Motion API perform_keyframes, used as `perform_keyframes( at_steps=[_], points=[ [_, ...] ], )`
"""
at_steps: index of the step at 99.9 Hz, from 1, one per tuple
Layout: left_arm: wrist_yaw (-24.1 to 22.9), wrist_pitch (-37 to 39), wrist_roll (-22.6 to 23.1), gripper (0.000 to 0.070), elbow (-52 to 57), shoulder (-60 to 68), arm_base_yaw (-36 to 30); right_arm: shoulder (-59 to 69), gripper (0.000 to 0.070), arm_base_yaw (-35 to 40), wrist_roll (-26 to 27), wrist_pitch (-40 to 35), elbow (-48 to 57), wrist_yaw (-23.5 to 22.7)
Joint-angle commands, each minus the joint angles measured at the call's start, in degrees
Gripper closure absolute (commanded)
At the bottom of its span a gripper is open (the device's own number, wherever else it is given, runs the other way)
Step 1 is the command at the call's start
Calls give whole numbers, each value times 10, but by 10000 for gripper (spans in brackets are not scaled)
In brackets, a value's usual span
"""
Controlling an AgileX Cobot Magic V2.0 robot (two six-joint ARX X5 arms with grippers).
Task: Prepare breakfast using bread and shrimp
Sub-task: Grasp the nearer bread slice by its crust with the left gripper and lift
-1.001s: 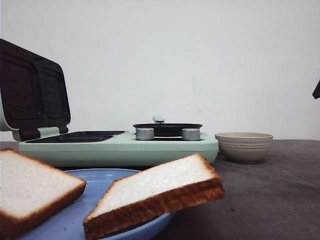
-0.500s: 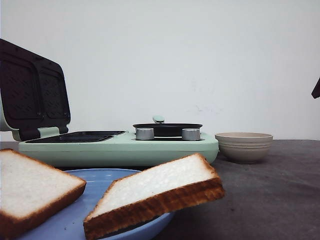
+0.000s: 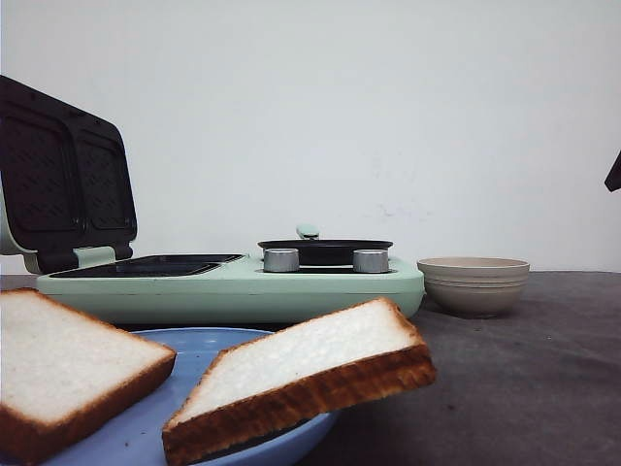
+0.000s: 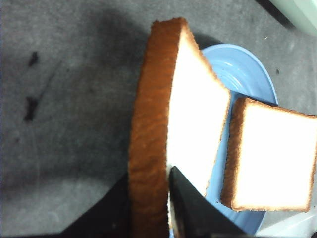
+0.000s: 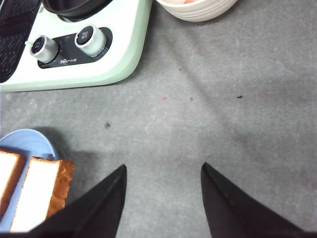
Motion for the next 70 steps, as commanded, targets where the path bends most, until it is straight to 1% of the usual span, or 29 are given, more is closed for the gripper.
perform_keyframes(
  at_steps=[1,42,70],
  points=[
    [-4,14,7,696,5,3,-2,4,407,1,-7,3,8,-1],
    [-2,73,9,696,5,-48,-2,4,407,1,-7,1,8,-1],
    [-2,157,11,696,5,-79,-2,4,407,1,-6,1,8,-1]
  ],
)
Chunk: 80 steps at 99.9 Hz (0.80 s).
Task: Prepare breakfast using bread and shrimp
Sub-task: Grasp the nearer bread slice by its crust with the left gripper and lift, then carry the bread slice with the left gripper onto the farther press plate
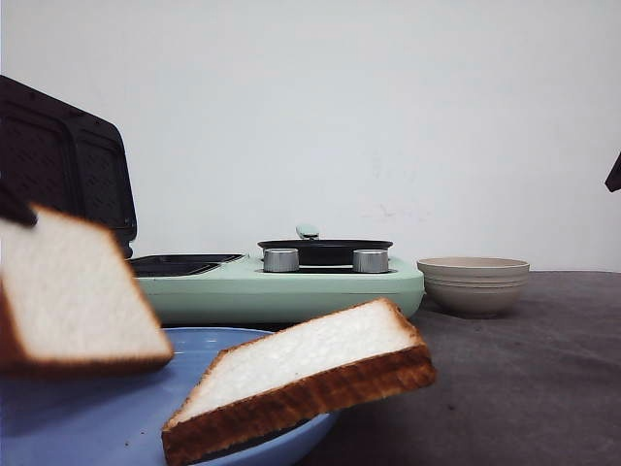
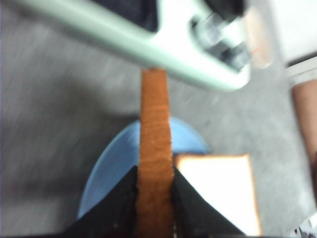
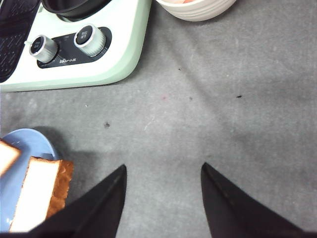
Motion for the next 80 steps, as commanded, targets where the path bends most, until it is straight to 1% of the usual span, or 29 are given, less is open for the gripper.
perform_keyframes(
  at_steps=[1,22,29,53,80],
  points=[
    [-1,26,6,696,5,-1,-2,4,407,1,-6,2,8,-1],
    [-6,89,26,696,7,-1,-2,4,407,1,-6,2,8,-2],
    [-26,91,42,695,16,0,-2,4,407,1,-6,2,8,-2],
    [-77,89,135,696,83,28,-2,4,408,1,-7,2,8,-2],
    [-140,83,265,696,212,138,-2,4,408,1,-9,1,8,-2]
  ],
)
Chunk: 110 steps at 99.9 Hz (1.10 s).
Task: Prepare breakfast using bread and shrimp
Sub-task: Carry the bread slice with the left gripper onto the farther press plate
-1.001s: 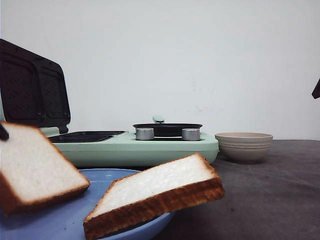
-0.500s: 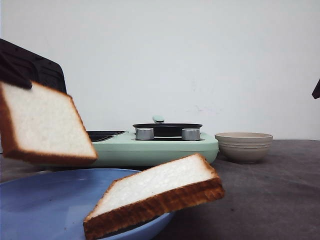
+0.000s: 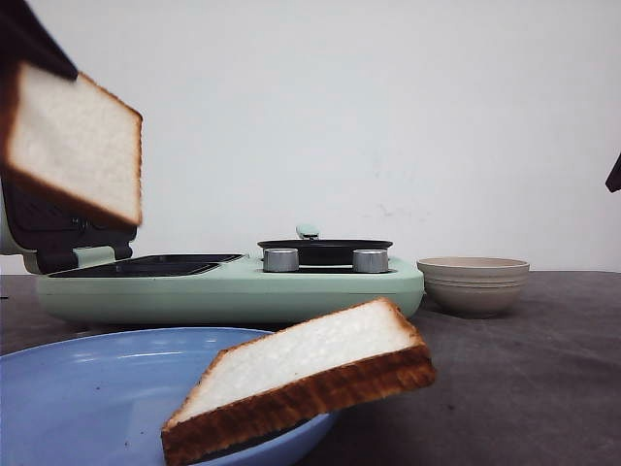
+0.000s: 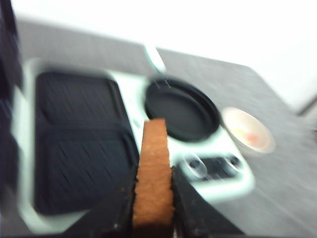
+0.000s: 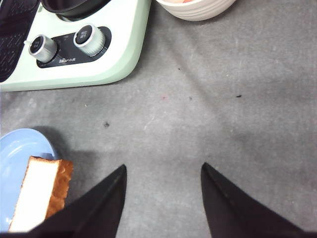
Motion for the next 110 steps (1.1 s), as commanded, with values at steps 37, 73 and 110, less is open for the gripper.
perform_keyframes(
  at_steps=[37,73,110],
  points=[
    [-78,51,225,696,165,226,-2,4,408,1,-37,-16,8,-1],
    [-116,87,337,696,304,412,-2,4,408,1,-50,-19,8,0],
    [-146,91,443,696,396,521,-4,4,408,1,-52,-18,8,0]
  ],
)
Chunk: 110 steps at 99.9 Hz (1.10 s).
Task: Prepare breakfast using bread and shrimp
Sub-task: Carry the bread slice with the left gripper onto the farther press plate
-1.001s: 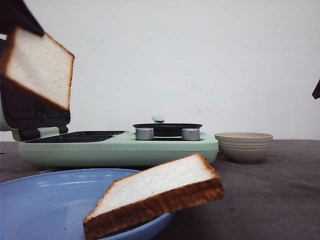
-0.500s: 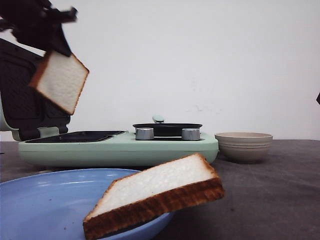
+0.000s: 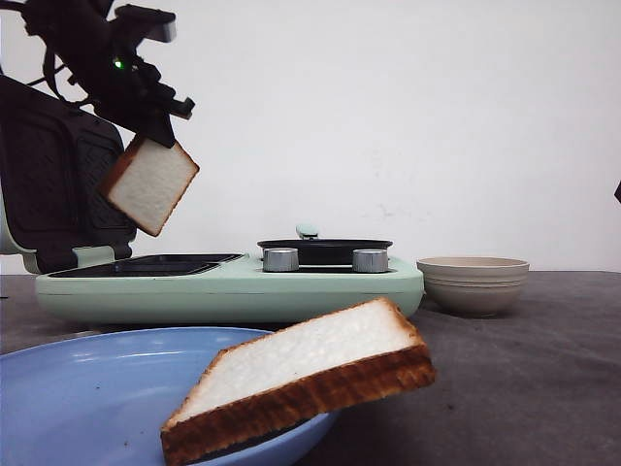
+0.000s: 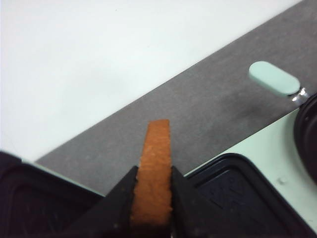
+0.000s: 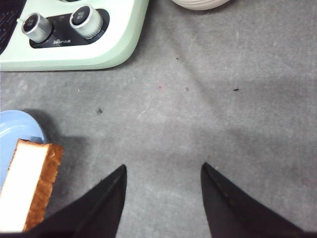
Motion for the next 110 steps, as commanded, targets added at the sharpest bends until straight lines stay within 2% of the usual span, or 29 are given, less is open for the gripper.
perform_keyframes(
  at_steps=[1,30,81,110],
  points=[
    [-3,12,40,696,15,16,-5,4,408,1,-7,3,8,0],
    [-12,34,109,696,15,38,-14,4,408,1,-7,3,8,4],
    [-10,24,117,696,15,68,-22,4,408,1,-7,3,8,4],
    [21,-8,117,693,15,69,-22,4,408,1,-9,3,8,4]
  ],
)
